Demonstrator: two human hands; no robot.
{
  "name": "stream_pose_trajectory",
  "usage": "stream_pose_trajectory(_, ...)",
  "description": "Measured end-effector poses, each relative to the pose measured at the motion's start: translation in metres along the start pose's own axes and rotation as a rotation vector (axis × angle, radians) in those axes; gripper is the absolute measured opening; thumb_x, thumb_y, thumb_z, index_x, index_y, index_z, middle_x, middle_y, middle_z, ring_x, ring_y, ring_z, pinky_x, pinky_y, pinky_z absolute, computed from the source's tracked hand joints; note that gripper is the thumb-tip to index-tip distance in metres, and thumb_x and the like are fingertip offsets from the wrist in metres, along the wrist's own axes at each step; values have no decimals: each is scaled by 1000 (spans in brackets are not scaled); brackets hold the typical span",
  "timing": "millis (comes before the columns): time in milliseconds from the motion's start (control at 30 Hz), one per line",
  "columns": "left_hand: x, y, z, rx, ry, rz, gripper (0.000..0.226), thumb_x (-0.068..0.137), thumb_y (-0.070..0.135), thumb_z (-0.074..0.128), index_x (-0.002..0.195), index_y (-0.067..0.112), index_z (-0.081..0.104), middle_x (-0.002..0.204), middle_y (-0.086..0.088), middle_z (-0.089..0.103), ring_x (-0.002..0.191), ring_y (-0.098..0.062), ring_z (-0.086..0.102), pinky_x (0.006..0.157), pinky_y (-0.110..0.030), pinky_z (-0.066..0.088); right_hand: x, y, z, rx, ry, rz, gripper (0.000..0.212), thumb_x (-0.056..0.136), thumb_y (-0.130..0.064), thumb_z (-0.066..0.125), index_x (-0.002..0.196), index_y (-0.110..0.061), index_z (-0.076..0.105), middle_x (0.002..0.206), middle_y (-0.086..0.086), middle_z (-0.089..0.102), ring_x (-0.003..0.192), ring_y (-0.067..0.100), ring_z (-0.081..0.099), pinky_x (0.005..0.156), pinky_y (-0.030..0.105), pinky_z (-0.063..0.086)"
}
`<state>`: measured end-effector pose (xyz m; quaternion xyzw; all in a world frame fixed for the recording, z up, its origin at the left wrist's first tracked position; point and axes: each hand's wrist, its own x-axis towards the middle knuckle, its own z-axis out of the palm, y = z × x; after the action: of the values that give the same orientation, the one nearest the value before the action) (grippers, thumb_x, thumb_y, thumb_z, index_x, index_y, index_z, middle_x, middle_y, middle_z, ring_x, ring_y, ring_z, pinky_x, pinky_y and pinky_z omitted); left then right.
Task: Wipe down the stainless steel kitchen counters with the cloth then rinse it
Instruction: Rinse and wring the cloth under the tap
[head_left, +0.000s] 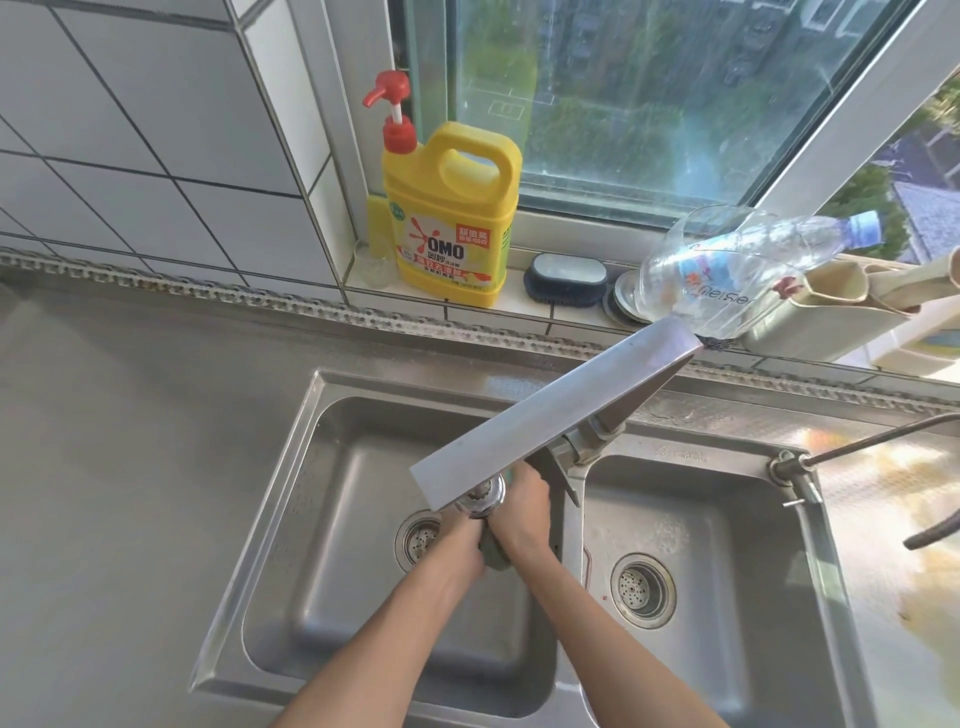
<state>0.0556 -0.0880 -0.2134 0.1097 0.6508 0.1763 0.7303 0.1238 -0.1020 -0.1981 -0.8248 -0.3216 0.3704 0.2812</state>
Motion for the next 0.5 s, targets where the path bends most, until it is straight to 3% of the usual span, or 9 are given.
stream_pose_trajectory(33, 0, 8, -5, -10, 42, -28, 34, 114, 6, 37, 86, 20, 52, 89, -4, 56, 89, -24, 58, 61, -22, 49, -9, 1, 6, -18, -43, -12, 13, 88, -29, 55, 84, -19, 61, 94, 9, 74, 89, 36, 66, 76, 40, 55)
stream_pose_trajectory(133, 10, 17, -10, -23, 99, -22, 40, 113, 1, 36, 79, 22, 44, 85, 2, 50, 73, -13, 53, 62, -25, 47, -22, 3, 12, -58, -121, -15, 23, 79, -33, 48, 89, -21, 65, 95, 9, 75, 89, 35, 70, 75, 42, 59)
stream_pose_trajectory(267, -12, 1, 3, -11, 10, 27, 33, 109, 24, 52, 76, 21, 51, 72, -4, 56, 61, -15, 56, 54, -24, 45, 5, 7, 0, -69, -30, 31, 26, 98, -34, 52, 94, -12, 64, 101, 13, 73, 99, 39, 65, 85, 42, 54)
stream_pose_trajectory(333, -10, -2, 2, -59, 11, 20, 32, 105, 20, 57, 73, 18, 55, 64, -5, 62, 65, -20, 58, 55, -25, 48, 3, 11, 1, -56, 10, 53, 25, 99, -32, 51, 98, -11, 64, 105, 14, 72, 102, 40, 64, 84, 41, 52)
stream_pose_trajectory(433, -4, 14, -8, -163, 27, 40, 24, 109, 12, 44, 86, 14, 53, 79, -11, 60, 79, -27, 56, 72, -30, 46, -19, 13, 17, -80, -68, -16, 19, 88, -27, 50, 94, -16, 64, 97, 11, 74, 92, 39, 67, 76, 41, 55)
stream_pose_trajectory(500, 0, 16, -12, -133, 59, 58, 28, 108, 12, 45, 81, 17, 52, 81, -7, 56, 75, -24, 54, 68, -31, 45, -23, 14, 20, -88, -93, -47, 21, 84, -28, 49, 93, -16, 63, 95, 13, 74, 88, 40, 67, 73, 42, 56)
